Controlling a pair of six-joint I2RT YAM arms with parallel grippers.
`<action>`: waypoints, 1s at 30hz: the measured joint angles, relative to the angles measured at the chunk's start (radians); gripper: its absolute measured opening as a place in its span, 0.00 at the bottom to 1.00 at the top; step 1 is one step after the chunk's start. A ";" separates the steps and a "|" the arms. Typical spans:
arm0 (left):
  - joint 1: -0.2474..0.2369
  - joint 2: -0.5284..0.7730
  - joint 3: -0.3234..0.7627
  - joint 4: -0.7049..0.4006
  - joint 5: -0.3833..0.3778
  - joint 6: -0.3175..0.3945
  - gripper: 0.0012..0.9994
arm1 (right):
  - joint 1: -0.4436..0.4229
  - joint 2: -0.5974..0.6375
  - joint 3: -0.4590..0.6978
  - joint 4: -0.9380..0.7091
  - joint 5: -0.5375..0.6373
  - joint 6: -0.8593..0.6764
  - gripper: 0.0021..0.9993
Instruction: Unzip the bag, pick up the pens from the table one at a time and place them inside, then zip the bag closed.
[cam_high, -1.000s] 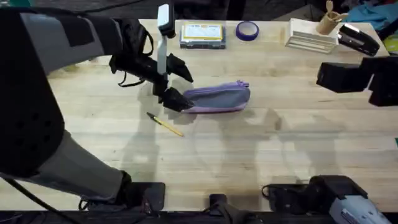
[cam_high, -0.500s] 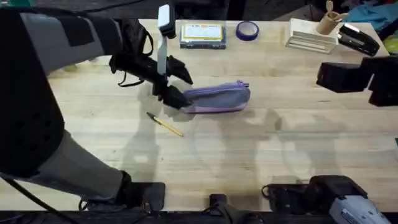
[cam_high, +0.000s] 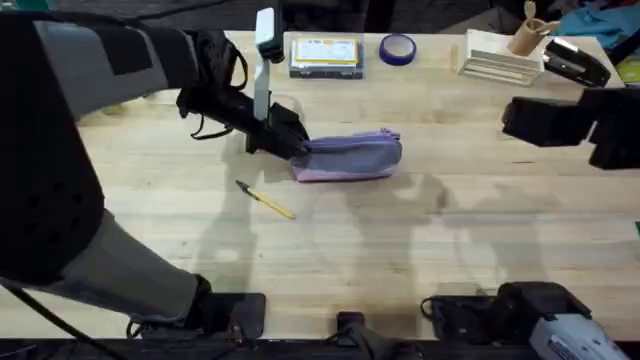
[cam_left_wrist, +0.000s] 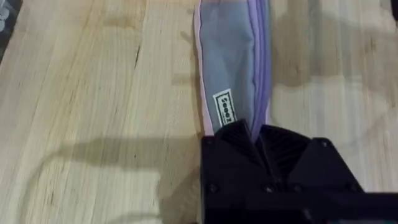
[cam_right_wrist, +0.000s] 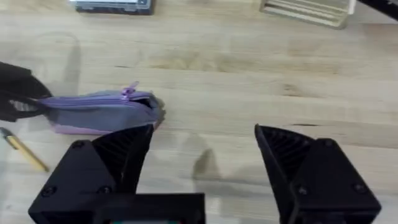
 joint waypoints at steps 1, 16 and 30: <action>0.000 0.000 0.000 0.000 0.000 0.000 0.04 | 0.000 0.005 0.000 0.001 -0.012 0.006 1.00; 0.000 0.000 0.000 0.000 -0.002 0.000 0.04 | -0.001 0.243 0.001 0.130 -0.384 0.066 1.00; 0.000 0.000 0.000 0.000 -0.002 0.000 0.04 | 0.093 0.468 0.001 0.285 -0.529 0.083 1.00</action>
